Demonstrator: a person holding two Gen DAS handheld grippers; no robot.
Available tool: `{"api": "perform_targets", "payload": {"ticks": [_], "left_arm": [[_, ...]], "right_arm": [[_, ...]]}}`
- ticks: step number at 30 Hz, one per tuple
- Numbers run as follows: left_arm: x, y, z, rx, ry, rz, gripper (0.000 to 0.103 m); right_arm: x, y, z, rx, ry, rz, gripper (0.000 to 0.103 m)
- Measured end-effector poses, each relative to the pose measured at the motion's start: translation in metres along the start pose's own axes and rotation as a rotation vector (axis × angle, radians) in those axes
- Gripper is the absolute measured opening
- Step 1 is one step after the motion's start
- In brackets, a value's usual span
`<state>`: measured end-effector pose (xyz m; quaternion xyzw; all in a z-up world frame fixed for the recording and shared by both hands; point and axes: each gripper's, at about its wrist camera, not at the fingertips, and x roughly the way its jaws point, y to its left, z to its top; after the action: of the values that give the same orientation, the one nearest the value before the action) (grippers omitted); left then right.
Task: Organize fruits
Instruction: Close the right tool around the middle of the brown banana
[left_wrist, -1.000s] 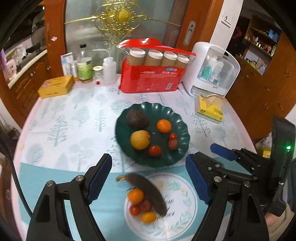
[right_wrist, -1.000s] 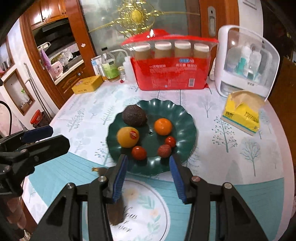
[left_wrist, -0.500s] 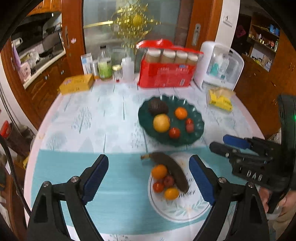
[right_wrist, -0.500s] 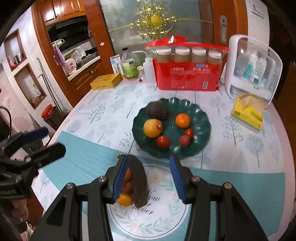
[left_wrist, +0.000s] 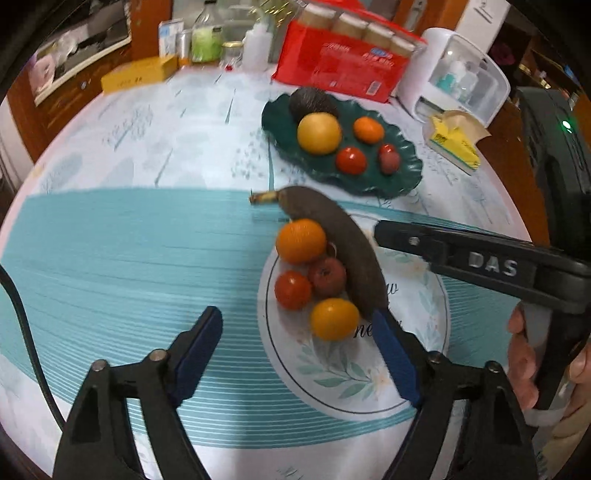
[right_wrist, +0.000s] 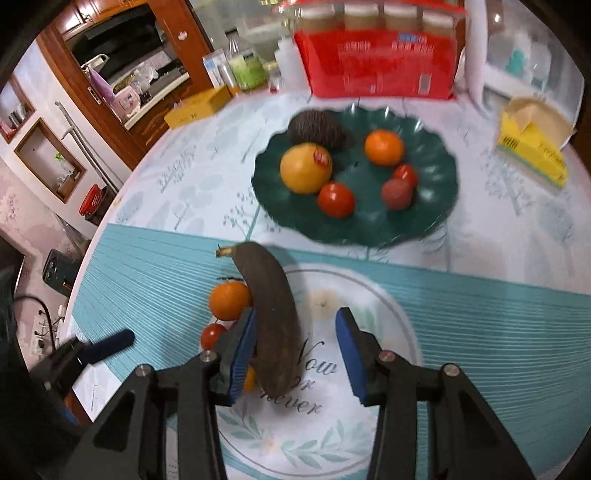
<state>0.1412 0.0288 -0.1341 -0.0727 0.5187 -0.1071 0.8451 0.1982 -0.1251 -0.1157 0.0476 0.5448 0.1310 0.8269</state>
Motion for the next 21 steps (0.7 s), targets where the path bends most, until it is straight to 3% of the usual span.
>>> {"api": "perform_targets", "payload": {"ticks": [8, 16, 21], "left_arm": [[0.021, -0.005, -0.01, -0.046, 0.033, -0.045, 0.062], [0.029, -0.009, -0.015, -0.063, 0.046, -0.041, 0.061], [0.034, -0.008, -0.013, -0.094, 0.049, -0.034, 0.061]], "right_arm": [[0.043, 0.003, 0.008, -0.001, 0.103, 0.092, 0.035], [0.058, -0.002, 0.017, -0.006, 0.173, 0.156, 0.035], [0.062, 0.01, 0.023, -0.082, 0.187, 0.113, 0.035]]}}
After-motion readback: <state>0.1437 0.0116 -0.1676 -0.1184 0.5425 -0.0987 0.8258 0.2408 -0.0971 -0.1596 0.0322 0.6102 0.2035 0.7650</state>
